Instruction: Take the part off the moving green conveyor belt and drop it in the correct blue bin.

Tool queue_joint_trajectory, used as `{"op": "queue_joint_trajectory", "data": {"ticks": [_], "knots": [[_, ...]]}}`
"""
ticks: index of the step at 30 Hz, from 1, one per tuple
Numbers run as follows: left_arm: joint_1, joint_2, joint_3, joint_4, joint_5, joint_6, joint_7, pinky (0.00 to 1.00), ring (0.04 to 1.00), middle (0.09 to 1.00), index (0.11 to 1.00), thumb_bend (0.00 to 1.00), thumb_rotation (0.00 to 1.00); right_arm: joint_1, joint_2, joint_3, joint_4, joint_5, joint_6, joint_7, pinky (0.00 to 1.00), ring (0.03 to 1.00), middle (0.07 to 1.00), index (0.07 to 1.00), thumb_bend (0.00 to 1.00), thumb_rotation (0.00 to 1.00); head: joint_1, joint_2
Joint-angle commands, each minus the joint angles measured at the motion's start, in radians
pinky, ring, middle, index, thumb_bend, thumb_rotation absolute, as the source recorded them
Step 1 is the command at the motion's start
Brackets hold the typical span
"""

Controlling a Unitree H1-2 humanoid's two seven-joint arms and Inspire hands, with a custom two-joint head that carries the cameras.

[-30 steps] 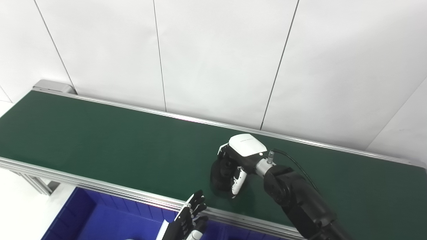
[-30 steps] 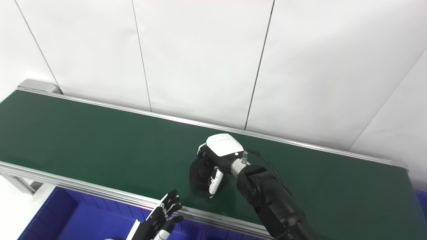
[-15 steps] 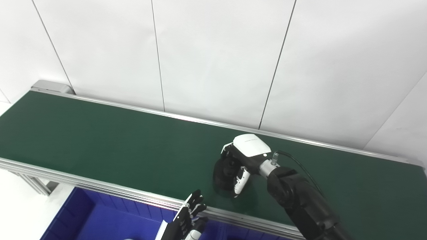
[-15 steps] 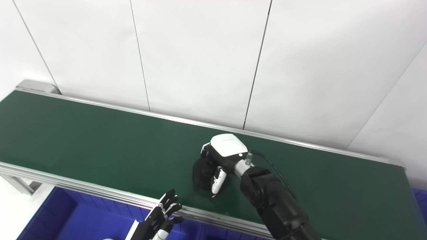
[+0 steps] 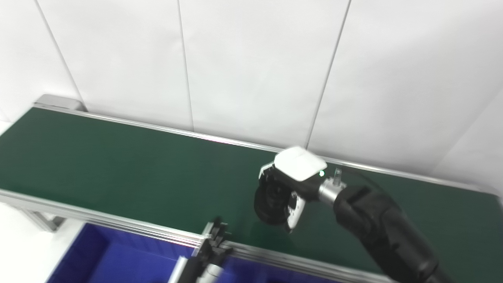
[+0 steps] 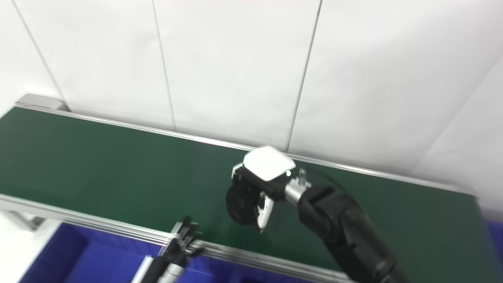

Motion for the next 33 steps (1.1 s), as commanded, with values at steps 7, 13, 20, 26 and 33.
{"op": "queue_joint_trajectory", "data": {"ticks": [7,13,20,26,33], "knots": [[0.011,0.032,0.026,-0.085,0.001,0.055,-0.006,0.95,0.969,0.984,1.0,0.52,0.87,0.13,-0.151,-0.112,-0.305,0.051,-0.018,0.138,0.23,0.291,0.468,0.496,0.52,0.0,-0.099,0.026],[0.01,0.059,0.064,-0.128,-0.023,0.117,-0.014,0.99,0.972,0.985,1.0,0.54,0.89,0.306,-0.242,-0.221,-0.516,0.067,0.008,0.211,0.21,0.276,0.468,0.492,0.52,0.0,-0.226,0.07],[-0.011,0.122,0.131,-0.178,-0.083,0.181,-0.035,0.97,0.957,0.978,1.0,0.55,0.92,0.45,-0.218,-0.352,-0.697,0.063,0.077,0.305,0.21,0.277,0.446,0.513,0.52,0.0,-0.421,0.144],[-0.045,0.137,0.18,-0.196,-0.127,0.27,-0.032,0.95,0.937,0.963,1.0,0.53,0.87,0.638,-0.134,-0.46,-0.791,0.023,0.083,0.277,0.24,0.312,0.422,0.539,0.51,0.0,-0.446,0.159],[-0.06,0.147,0.191,-0.205,-0.12,0.31,-0.041,0.9,0.918,0.941,0.978,0.62,0.81,0.908,0.027,-0.571,-0.794,-0.041,-0.008,0.064,0.15,0.211,0.469,0.488,0.53,0.0,-0.409,0.164]]}}
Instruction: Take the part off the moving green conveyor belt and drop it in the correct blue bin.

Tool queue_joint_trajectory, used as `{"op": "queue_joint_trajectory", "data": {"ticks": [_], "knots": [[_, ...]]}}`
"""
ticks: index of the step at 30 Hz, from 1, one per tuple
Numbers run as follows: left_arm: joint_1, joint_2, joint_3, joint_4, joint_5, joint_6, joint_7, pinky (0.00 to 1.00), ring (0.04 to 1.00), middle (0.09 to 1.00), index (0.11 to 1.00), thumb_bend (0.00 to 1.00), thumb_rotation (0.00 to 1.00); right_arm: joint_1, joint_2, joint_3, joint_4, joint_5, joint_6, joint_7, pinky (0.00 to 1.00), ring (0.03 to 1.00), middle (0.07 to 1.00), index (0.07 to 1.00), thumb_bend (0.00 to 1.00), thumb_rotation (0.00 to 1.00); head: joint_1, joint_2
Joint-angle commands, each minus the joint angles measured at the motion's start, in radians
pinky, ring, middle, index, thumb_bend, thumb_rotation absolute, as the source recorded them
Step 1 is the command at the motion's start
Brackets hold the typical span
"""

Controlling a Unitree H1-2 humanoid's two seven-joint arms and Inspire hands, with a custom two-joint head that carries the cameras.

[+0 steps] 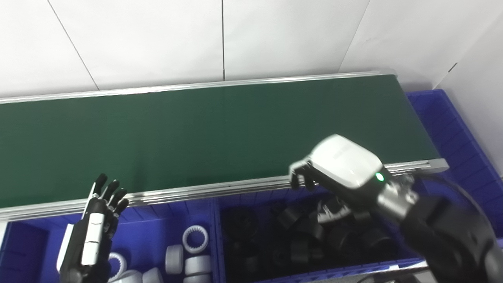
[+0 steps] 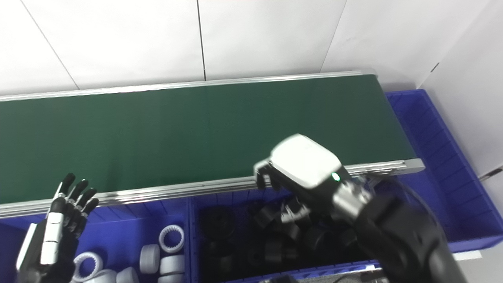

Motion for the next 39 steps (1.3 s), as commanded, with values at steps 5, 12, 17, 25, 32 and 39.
{"op": "queue_joint_trajectory", "data": {"ticks": [5,12,17,25,32,39], "knots": [[0.012,-0.004,-0.017,-0.045,0.033,-0.031,-0.004,0.87,0.903,0.93,0.971,0.62,0.82,0.158,0.152,-0.055,-0.011,-0.015,-0.094,-0.299,0.24,0.319,0.43,0.537,0.52,0.01,0.098,-0.008],[0.054,-0.038,-0.072,-0.024,0.107,-0.152,-0.013,0.86,0.892,0.929,0.971,0.57,0.86,0.333,0.42,0.027,0.124,0.34,-0.141,-0.569,0.45,0.548,0.645,0.643,0.65,0.5,0.329,-0.051],[0.078,-0.053,-0.122,-0.002,0.154,-0.242,-0.016,0.87,0.912,0.949,0.988,0.52,0.86,0.388,0.567,0.122,0.269,0.705,-0.171,-0.647,0.64,0.725,0.807,0.798,0.71,0.8,0.414,-0.081],[0.117,-0.097,-0.157,0.003,0.202,-0.305,0.008,0.87,0.917,0.952,0.984,0.54,0.86,0.343,0.602,0.12,0.521,0.823,-0.291,-0.724,0.77,0.811,0.891,0.853,0.73,0.93,0.484,-0.094],[0.134,-0.126,-0.178,0.015,0.255,-0.345,0.031,0.88,0.924,0.961,0.991,0.5,0.89,0.317,0.546,0.096,0.577,0.86,-0.308,-0.733,0.77,0.821,0.906,0.87,0.73,0.94,0.517,-0.099],[0.151,-0.148,-0.198,0.008,0.287,-0.334,0.051,0.9,0.934,0.973,1.0,0.51,0.9,0.308,0.514,0.089,0.605,0.805,-0.335,-0.753,0.76,0.817,0.899,0.885,0.75,1.0,0.55,-0.114]]}}
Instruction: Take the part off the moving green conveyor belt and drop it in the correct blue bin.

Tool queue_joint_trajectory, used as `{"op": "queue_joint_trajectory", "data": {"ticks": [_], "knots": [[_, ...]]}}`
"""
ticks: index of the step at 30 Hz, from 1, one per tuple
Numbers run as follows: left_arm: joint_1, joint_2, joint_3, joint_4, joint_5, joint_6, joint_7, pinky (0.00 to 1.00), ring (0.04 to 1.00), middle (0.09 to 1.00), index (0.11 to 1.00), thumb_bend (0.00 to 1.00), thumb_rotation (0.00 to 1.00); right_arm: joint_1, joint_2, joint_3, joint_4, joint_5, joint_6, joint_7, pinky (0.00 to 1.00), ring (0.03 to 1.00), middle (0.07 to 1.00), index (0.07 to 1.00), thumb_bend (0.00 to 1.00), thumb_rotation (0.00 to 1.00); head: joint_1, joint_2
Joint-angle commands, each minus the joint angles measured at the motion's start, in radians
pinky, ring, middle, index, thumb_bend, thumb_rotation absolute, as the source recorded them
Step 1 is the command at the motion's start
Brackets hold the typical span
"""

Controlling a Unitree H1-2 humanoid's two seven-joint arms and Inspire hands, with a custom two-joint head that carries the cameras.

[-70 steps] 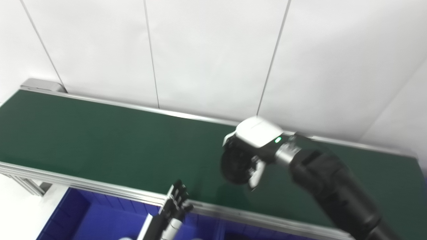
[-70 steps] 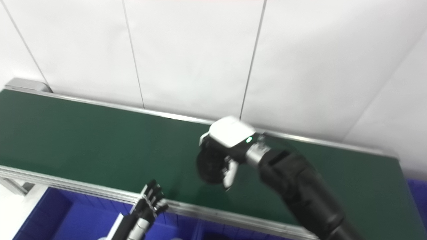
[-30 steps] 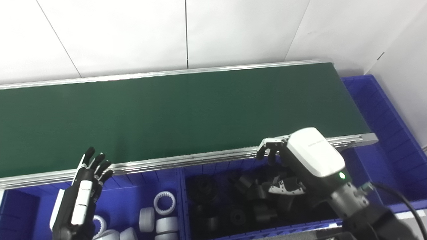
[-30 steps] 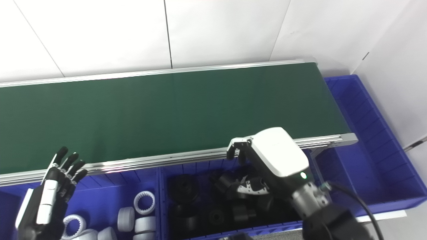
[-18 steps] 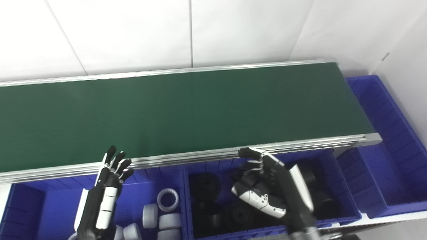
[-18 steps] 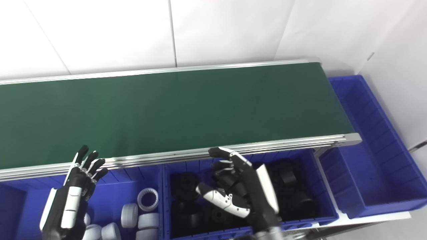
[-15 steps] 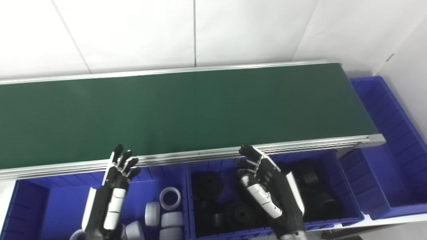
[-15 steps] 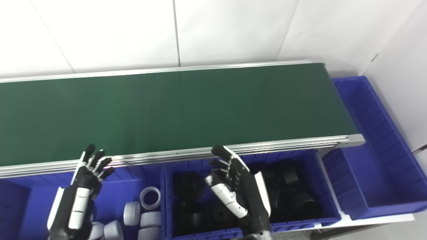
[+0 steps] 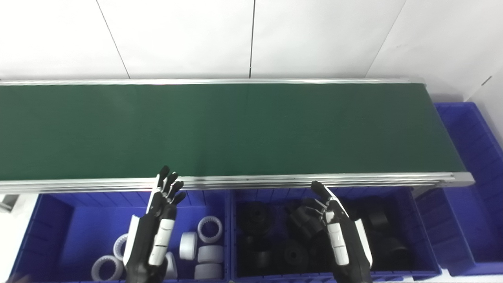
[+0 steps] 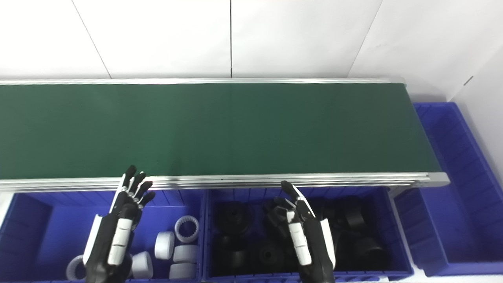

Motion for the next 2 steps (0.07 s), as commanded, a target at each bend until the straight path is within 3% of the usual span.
{"op": "queue_joint_trajectory", "data": {"ticks": [1,2], "knots": [[0.011,-0.015,-0.007,-0.026,0.017,-0.035,0.016,0.9,0.933,0.973,1.0,0.51,0.9,-0.006,-0.005,-0.002,-0.007,-0.025,-0.07,-0.016,0.76,0.819,0.9,0.886,0.75,1.0,0.005,-0.002],[0.013,-0.018,-0.007,-0.024,0.024,-0.038,0.022,0.9,0.933,0.973,1.0,0.51,0.9,-0.008,-0.01,-0.002,-0.001,-0.036,-0.075,-0.019,0.77,0.827,0.903,0.891,0.75,1.0,0.007,-0.004]]}}
